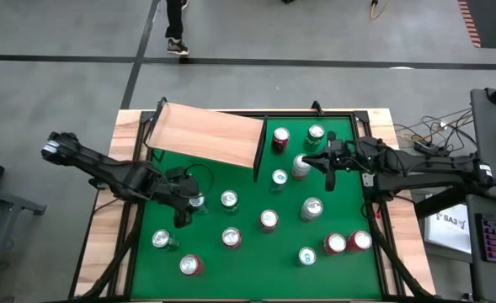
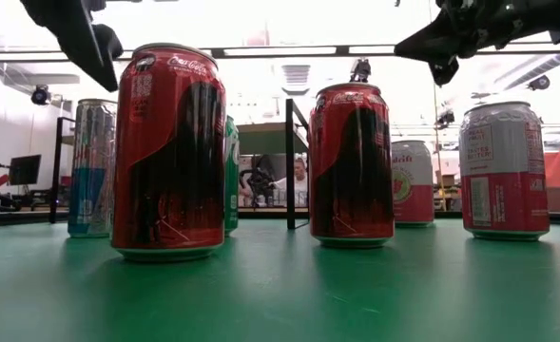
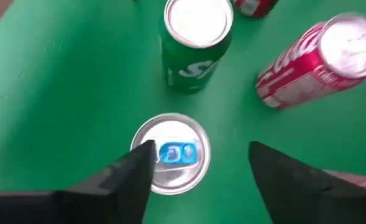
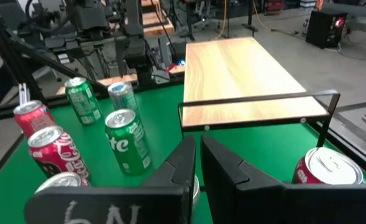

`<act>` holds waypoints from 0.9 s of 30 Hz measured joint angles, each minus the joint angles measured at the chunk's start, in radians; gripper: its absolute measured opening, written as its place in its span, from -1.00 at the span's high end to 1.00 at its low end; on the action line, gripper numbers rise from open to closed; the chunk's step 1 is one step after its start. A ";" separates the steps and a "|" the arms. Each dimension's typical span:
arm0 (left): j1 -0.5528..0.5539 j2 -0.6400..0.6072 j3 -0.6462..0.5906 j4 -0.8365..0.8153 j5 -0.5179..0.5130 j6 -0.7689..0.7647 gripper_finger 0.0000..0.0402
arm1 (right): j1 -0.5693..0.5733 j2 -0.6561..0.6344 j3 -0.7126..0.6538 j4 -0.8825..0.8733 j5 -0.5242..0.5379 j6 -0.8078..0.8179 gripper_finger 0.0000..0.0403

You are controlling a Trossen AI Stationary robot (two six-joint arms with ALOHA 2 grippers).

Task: Place canned beverage on shelf
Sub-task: Put the blue/white soda can on the shelf

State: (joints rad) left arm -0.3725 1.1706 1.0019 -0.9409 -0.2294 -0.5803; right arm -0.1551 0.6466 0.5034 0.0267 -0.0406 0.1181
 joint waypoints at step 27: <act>0.000 0.050 -0.002 -0.050 -0.067 0.004 -0.55 | 0.000 0.043 0.008 0.008 0.000 -0.028 0.91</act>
State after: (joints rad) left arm -0.3722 1.2201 0.9997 -0.9913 -0.2966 -0.5758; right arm -0.1552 0.6895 0.5114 0.0351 -0.0406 0.0902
